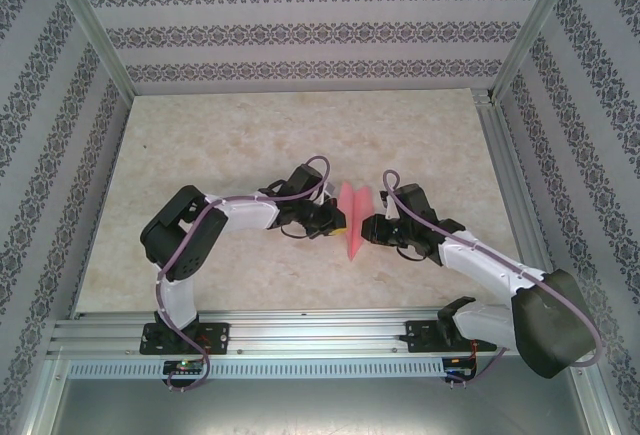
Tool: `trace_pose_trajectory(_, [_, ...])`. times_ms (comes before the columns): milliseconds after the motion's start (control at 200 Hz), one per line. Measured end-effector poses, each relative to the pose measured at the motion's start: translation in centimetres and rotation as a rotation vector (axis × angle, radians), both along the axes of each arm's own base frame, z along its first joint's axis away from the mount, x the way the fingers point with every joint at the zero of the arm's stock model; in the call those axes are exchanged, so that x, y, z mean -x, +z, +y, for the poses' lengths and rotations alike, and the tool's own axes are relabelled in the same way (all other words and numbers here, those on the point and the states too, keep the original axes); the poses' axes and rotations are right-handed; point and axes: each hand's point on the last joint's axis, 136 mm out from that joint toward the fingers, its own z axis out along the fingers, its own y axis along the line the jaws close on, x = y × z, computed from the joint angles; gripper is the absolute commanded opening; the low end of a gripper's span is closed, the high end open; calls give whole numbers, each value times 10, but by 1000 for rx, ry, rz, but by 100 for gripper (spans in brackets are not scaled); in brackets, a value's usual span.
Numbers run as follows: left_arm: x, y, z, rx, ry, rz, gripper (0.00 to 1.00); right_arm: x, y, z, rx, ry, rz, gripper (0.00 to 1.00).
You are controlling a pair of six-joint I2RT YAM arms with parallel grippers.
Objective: Fold a paper plane with a square sheet of paper (pick it up from the middle)
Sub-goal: Fold the wing for the fifth time at the center of the table.
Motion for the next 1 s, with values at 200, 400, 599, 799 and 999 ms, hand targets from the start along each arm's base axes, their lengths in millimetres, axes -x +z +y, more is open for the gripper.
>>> trace_pose_trajectory(200, [-8,8,-8,11,-20,-34,1,-6,-29,-23,54,-102,106,30])
trace_pose_trajectory(400, [-9,20,-17,23,-51,-72,1,-29,-38,-28,41,-152,161,25])
trace_pose_trajectory(599, [-10,14,-20,9,-61,-63,1,-55,-40,-21,33,-149,168,29])
trace_pose_trajectory(799, [-7,15,-23,6,-78,-72,1,-70,-38,-16,41,-135,170,34])
trace_pose_trajectory(999, [-6,14,-21,-5,-78,-67,0,-68,-39,-16,57,-128,195,38])
